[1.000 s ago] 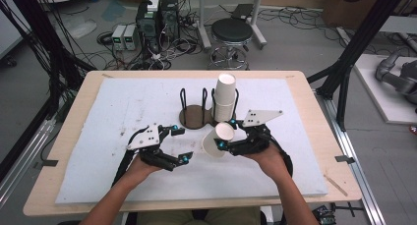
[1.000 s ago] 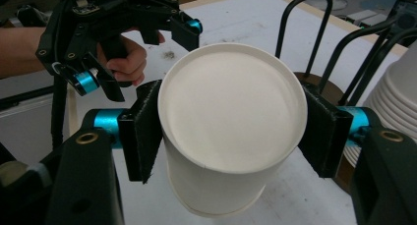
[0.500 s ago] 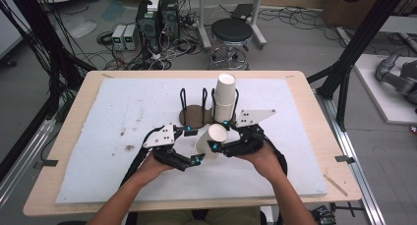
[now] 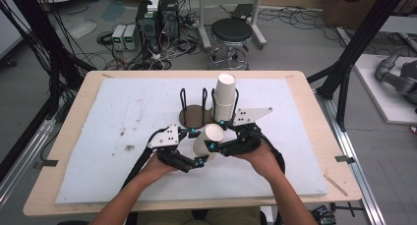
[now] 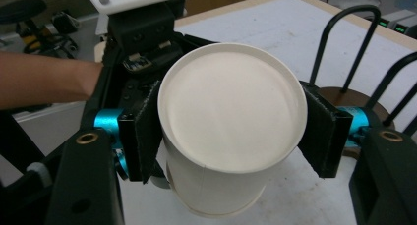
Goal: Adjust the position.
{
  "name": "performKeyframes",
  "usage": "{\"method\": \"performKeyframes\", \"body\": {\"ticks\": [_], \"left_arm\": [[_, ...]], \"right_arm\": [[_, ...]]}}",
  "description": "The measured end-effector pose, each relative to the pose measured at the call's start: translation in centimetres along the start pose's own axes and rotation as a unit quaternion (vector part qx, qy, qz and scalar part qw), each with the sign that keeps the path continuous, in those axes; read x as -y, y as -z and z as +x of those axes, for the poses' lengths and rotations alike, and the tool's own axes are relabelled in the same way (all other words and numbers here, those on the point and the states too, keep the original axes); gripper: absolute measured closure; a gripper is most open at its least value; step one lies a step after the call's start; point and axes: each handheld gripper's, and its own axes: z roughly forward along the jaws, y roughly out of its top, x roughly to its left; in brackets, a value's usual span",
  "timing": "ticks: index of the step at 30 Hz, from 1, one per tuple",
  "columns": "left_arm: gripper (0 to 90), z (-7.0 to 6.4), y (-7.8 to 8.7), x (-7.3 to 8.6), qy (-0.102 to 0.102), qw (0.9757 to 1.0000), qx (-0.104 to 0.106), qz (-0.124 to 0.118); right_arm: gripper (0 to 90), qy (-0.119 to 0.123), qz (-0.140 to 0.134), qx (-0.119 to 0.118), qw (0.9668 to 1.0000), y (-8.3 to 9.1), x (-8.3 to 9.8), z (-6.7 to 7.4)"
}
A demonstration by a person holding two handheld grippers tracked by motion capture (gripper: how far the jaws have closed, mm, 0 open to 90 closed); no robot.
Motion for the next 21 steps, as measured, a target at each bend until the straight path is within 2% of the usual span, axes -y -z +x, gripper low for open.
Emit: {"method": "performKeyframes", "body": {"ticks": [2, 9, 11, 21], "left_arm": [[16.1, 0.00, 0.02, 0.00, 0.000, 1.0000, 0.001, 0.003], [20.1, -0.02, 0.28, -0.18, -0.009, 0.9999, -0.001, 0.008], [24.6, -0.11, 0.33, -0.31, -0.012, 0.9999, 0.004, 0.008], [27.2, -0.22, 0.47, -0.48, -0.018, 0.9997, 0.003, 0.013]], "right_arm": [[34.0, -0.003, -0.007, -0.009, 0.9999, -0.05, -0.12, 0.11], [34.0, -0.012, -0.009, -0.011, 0.9998, 0.07, 0.16, -0.17], [34.0, -0.015, -0.006, -0.013, 0.9998, 0.05, 0.27, -0.18], [33.9, -0.022, -0.007, -0.016, 0.9996, 0.17, 0.54, -0.26]]}}
